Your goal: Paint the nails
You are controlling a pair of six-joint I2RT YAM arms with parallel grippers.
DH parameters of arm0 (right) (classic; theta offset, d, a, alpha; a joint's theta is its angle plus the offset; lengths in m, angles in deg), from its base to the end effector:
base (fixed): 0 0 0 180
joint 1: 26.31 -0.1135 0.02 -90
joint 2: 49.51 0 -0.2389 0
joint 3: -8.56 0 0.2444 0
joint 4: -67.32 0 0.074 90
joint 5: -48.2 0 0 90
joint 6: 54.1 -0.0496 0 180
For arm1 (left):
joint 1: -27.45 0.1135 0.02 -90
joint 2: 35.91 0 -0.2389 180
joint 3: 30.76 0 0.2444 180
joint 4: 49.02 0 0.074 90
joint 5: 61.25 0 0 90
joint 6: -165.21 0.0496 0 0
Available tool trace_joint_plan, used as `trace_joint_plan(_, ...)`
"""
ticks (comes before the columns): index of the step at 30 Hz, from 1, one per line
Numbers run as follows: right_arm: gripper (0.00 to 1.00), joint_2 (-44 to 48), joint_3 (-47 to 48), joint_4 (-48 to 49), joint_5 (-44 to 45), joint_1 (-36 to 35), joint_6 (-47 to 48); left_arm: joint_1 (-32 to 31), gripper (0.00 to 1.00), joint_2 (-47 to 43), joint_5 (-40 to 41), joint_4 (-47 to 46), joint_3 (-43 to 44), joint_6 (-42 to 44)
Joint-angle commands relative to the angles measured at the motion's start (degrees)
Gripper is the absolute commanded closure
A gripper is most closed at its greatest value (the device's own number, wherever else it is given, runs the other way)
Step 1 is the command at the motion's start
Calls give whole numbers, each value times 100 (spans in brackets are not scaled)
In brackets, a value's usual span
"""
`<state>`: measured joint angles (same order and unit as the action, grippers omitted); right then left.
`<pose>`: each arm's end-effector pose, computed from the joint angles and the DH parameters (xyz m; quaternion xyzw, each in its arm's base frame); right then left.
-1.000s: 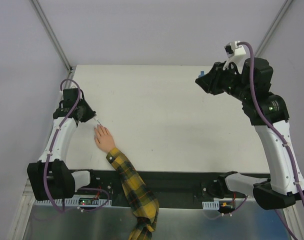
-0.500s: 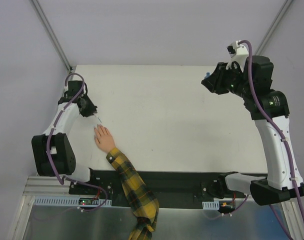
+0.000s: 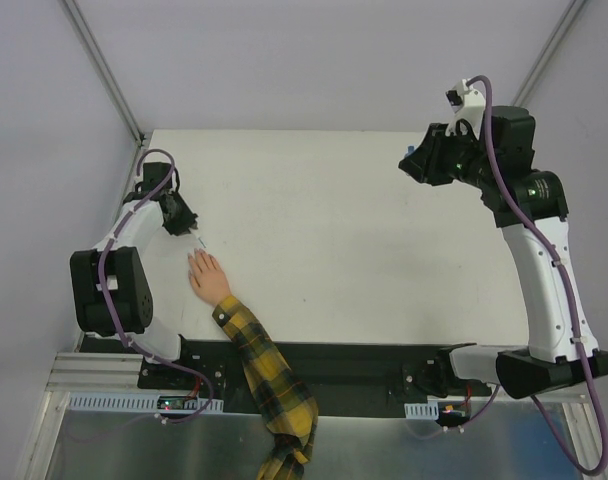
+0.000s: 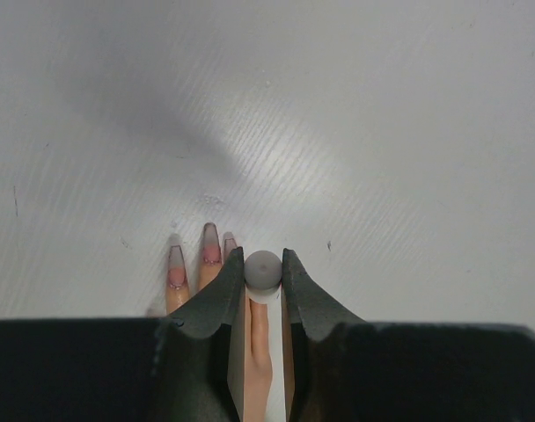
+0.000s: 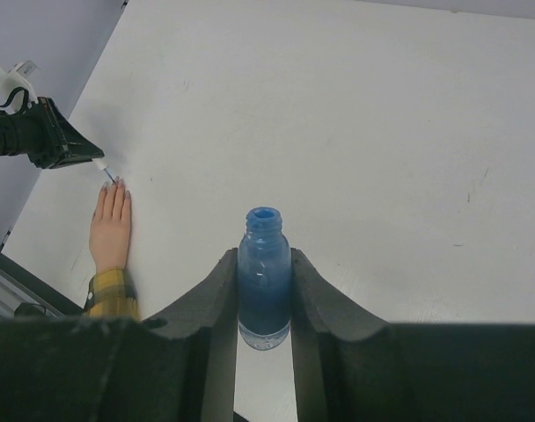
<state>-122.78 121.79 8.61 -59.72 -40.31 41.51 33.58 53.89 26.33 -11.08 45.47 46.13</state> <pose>0.2421 0.0761 0.4603 -0.2261 0.7758 0.1683 0.5646 0.3320 0.0335 0.1983 -0.2789 0.9018 -0.0851 0.3190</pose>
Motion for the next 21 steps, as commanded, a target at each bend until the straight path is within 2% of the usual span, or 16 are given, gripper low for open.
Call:
trace_joint_plan(1, 100, -29, 153, 54, -195, 38, -7, 55, 100, 117, 110, -149, 65, 174)
trace_joint_plan(21, 100, -336, 319, 63, -397, 143, -95, 143, 100, 512, 215, -140, 346, 289)
